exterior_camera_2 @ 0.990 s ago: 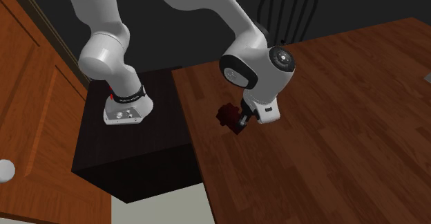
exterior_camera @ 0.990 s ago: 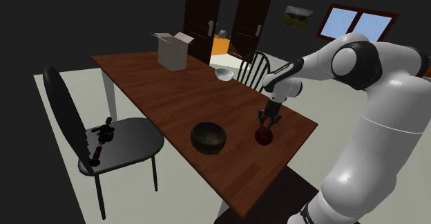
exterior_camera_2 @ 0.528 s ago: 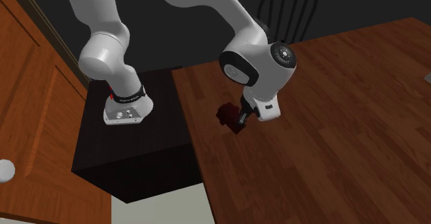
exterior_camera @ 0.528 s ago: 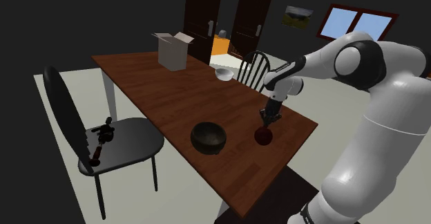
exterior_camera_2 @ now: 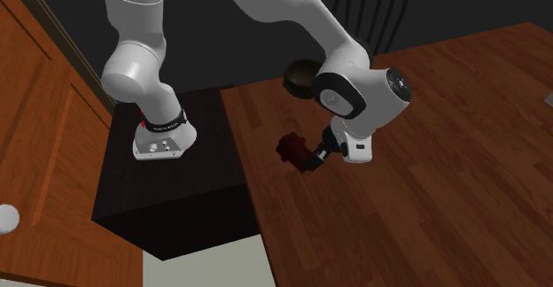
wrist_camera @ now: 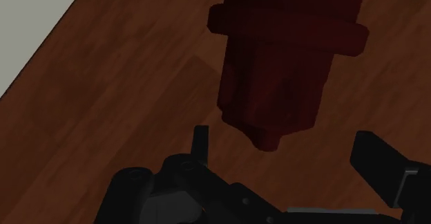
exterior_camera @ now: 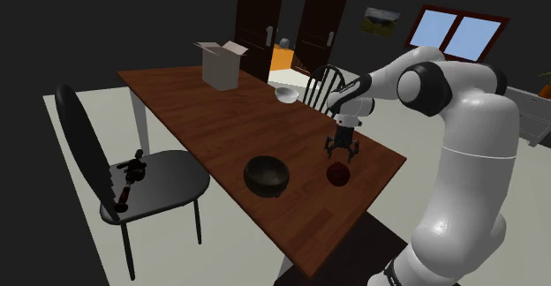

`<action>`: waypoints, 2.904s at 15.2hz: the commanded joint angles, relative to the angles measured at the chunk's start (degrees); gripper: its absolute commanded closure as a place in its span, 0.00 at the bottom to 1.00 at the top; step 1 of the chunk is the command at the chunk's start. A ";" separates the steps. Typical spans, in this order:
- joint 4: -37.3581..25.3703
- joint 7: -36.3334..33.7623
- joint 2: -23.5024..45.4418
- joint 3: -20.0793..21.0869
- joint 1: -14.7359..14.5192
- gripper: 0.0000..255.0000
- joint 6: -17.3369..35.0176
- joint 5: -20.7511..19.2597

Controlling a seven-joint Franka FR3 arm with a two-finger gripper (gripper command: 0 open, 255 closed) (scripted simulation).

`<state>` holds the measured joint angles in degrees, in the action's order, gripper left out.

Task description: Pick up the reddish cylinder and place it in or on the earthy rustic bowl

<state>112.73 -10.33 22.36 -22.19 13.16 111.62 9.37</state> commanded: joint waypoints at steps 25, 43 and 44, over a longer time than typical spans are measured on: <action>2.26 -1.71 2.32 0.15 -0.38 1.00 2.74 0.38; -0.85 -4.18 -6.54 -1.47 -1.62 1.00 -8.48 -3.41; -1.14 -4.30 -6.95 -1.52 -1.66 1.00 -9.14 -3.58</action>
<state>112.02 -14.37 15.80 -23.73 11.63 103.26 5.91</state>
